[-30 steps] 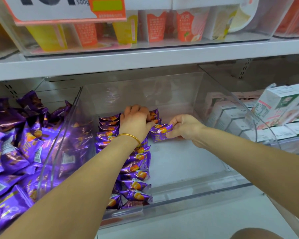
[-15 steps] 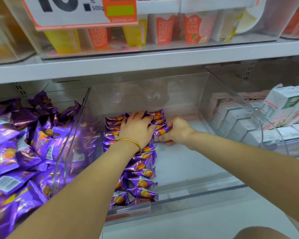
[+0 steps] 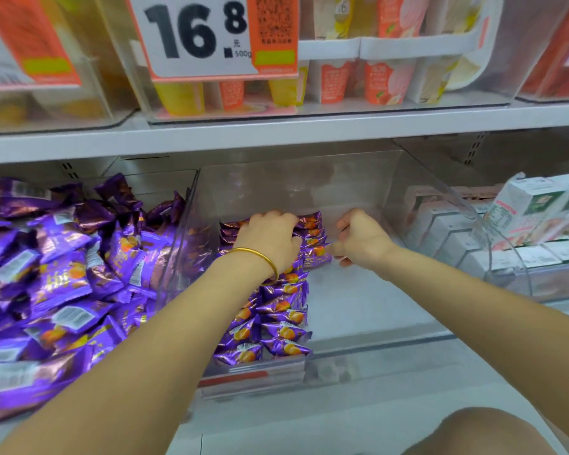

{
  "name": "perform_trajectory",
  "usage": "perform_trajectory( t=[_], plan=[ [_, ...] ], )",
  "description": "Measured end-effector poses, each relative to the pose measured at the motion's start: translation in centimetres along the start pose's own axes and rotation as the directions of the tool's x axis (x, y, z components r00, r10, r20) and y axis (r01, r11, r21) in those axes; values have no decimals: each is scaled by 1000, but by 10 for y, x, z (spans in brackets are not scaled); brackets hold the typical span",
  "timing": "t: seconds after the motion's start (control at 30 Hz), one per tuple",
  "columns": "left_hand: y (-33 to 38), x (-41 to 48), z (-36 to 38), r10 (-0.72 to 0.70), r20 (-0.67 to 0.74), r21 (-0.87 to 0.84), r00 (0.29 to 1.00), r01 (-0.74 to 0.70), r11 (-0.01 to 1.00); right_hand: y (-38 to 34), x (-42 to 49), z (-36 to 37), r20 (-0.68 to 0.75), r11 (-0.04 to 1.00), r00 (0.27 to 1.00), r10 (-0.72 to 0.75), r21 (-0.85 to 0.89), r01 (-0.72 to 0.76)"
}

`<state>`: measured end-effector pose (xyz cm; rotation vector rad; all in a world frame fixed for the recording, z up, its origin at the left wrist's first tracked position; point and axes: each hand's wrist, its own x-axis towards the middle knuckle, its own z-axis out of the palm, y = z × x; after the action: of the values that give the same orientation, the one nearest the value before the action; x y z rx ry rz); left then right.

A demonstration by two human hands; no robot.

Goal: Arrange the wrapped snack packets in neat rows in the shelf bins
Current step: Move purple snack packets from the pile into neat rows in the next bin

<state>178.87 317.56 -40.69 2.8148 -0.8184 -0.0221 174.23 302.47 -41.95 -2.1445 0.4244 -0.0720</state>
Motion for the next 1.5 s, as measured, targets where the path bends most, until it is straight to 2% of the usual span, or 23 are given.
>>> perform_trajectory(
  t=[0.1, 0.23, 0.33, 0.47, 0.57, 0.63, 0.7, 0.73, 0.8, 0.9, 1.03, 1.1, 1.2, 1.3, 1.43, 1.5],
  plan=[
    [6, -33, -28, 123, -74, -52, 990, -127, 991, -24, -23, 2, -74, 984, 981, -177, -11, 176],
    [-8, -100, -64, 192, -301, -71, 934, -222, 972, -68, -66, 16, -86, 922, 919, -385, 16, 388],
    [-45, -137, -78, 136, -471, -34, 872, -172, 985, -99, -95, 34, -40, 854, 853, -520, -26, 519],
    [-118, -155, -87, -13, -537, 5, 843, 19, 1000, -132, -112, 64, 34, 727, 738, -674, -144, 671],
    [-151, -162, -88, -106, -566, -29, 817, 109, 994, -152, -99, 89, 131, 660, 724, -677, -326, 676],
    [-159, -167, -82, -128, -587, -63, 799, 112, 992, -162, -90, 108, 195, 604, 771, -606, -518, 606],
    [-163, -168, -75, -134, -593, -88, 794, 101, 991, -171, -83, 124, 206, 480, 817, -538, -722, 499],
    [-165, -167, -74, -137, -587, -91, 798, 103, 991, -175, -81, 131, 208, 424, 830, -518, -780, 460],
    [-169, -163, -75, -155, -553, -78, 819, 134, 988, -180, -79, 141, 226, 392, 850, -475, -811, 435],
    [-167, -159, -78, -213, -482, -25, 850, 229, 973, -182, -75, 147, 253, 479, 877, -409, -758, 442],
    [-159, -154, -79, -265, -462, 39, 846, 318, 947, -181, -70, 142, 244, 647, 897, -370, -625, 437],
    [-156, -150, -79, -268, -455, 79, 849, 339, 938, -180, -71, 138, 174, 668, 885, -431, -598, 443],
    [-153, -147, -75, -282, -480, 45, 830, 345, 938, -176, -76, 127, 39, 675, 820, -571, -546, 497],
    [-149, -145, -73, -283, -503, 37, 817, 347, 937, -173, -80, 112, -24, 734, 781, -624, -359, 576],
    [-141, -141, -71, -255, -527, 41, 811, 324, 945, -160, -82, 105, -47, 798, 797, -602, -75, 598],
    [-140, -139, -74, -219, -592, -41, 775, 242, 969, -157, -81, 104, -28, 810, 813, -582, 77, 582]
  ],
)
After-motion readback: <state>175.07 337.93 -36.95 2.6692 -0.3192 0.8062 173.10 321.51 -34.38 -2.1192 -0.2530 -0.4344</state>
